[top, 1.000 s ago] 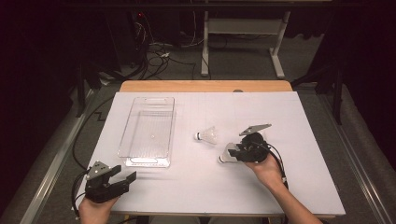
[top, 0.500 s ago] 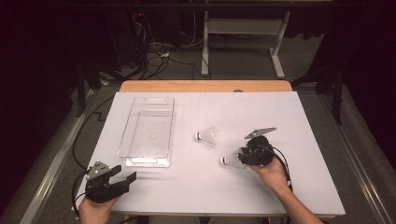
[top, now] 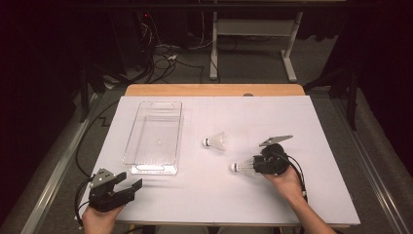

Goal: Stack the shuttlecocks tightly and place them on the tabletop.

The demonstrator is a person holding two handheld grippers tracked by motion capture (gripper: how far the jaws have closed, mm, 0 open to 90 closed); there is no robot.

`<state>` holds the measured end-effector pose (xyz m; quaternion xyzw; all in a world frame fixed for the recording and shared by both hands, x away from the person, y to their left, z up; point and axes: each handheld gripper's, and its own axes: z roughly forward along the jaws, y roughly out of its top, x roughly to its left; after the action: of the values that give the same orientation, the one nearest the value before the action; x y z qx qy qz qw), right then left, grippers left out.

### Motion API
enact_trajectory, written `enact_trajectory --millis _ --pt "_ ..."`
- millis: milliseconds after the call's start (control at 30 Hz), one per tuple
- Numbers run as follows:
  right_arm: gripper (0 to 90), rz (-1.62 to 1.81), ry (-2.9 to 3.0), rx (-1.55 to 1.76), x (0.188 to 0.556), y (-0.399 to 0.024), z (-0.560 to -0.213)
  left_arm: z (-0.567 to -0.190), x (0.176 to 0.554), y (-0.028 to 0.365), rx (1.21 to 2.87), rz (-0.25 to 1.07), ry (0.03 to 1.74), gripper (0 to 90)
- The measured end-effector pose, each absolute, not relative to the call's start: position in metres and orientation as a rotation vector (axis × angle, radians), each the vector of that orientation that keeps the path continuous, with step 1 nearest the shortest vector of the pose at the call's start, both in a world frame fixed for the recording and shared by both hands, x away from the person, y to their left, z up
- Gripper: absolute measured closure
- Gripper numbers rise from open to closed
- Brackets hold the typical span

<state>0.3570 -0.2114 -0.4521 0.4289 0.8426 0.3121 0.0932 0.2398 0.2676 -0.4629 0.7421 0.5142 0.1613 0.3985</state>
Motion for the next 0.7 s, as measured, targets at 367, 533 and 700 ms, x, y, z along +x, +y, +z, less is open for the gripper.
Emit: enact_trajectory --millis 367,533,700 --pt "60.7 0.980 2.457 1.301 0.346 -0.222 -0.451 -0.462 0.238 0.267 1.879 0.417 1.303 33.2" --pt "60.4 0.993 2.445 1.307 0.342 -0.228 -0.452 -0.462 0.238 0.267 1.873 0.418 1.311 33.3" --pt "60.3 1.028 2.420 1.302 0.336 -0.234 -0.446 -0.463 0.239 0.267 1.866 0.419 1.318 33.4"
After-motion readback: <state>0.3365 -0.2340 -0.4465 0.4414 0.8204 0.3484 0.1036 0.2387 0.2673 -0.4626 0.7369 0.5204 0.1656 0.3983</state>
